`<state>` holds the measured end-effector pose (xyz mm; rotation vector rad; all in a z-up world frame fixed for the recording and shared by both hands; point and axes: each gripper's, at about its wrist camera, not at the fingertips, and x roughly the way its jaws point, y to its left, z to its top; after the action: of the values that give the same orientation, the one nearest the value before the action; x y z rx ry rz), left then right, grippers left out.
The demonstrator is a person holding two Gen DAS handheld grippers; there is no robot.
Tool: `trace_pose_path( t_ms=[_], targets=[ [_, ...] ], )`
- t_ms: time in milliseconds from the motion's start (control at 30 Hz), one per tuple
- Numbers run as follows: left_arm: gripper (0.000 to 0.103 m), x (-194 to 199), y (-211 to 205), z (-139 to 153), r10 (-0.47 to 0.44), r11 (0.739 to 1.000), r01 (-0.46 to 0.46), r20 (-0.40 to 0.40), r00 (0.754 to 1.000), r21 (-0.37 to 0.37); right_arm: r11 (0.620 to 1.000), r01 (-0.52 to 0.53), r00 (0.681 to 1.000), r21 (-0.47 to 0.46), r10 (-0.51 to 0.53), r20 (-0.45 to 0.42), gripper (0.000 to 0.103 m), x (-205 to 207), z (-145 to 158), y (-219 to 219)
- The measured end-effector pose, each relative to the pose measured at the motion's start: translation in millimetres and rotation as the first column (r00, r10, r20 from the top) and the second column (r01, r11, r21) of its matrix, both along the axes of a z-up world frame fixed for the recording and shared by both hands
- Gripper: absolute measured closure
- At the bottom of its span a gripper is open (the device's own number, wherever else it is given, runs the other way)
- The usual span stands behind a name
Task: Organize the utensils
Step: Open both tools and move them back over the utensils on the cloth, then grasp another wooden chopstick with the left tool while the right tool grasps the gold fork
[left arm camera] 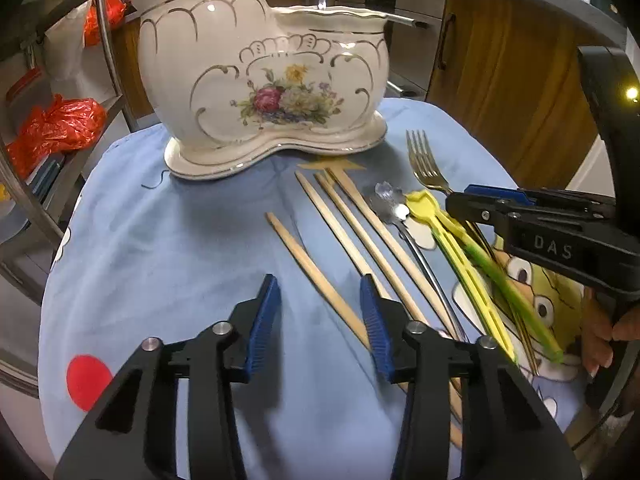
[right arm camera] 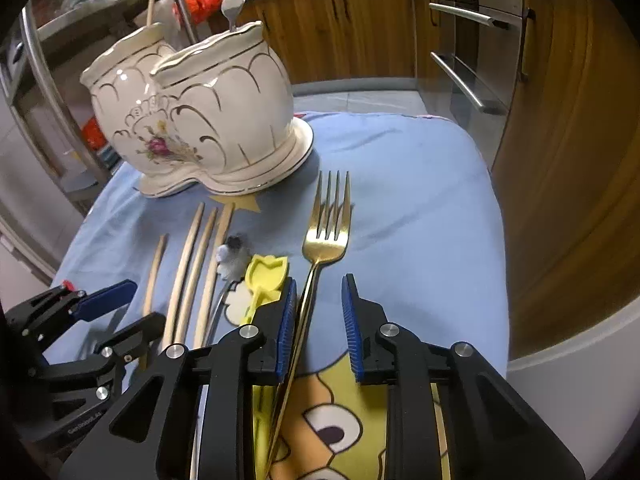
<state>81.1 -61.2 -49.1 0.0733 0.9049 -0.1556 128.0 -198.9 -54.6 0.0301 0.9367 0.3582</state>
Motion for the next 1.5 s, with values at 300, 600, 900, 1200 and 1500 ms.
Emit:
trace_pose_path(
  t_ms=[300,600,900,1200,1500],
  targets=[
    [0.095,13.0,7.8,3.3,-0.086,0.996,0.086,-0.027,0.996,0.015,0.999,-0.029,1.000,0.012,0.029,0.005,0.095,-4.7,4.9,-7.8],
    [0.095,-0.3,18.7,9.4,-0.150,0.988,0.151,-0.078,0.986,0.014,0.995,-0.093,0.994,-0.027,0.092,-0.050,0.093,-23.1,4.1,-18.8],
    [0.085,-21.9,29.2,7.6,-0.171,0.985,0.171,-0.095,0.981,-0.006,0.990,-0.122,0.992,-0.067,0.120,-0.035,0.083,-31.1,4.0,-13.5],
    [0.085,-42.9,36.1,7.9,-0.176,0.984,0.176,-0.114,0.978,-0.007,0.988,-0.128,0.992,-0.092,0.126,-0.025,0.084,-29.9,4.2,-11.9],
    [0.097,-45.3,33.5,9.8,-0.190,0.981,0.191,-0.054,0.980,0.027,0.993,-0.100,0.995,-0.058,0.101,0.016,0.096,-32.0,4.8,-16.3]
  ],
)
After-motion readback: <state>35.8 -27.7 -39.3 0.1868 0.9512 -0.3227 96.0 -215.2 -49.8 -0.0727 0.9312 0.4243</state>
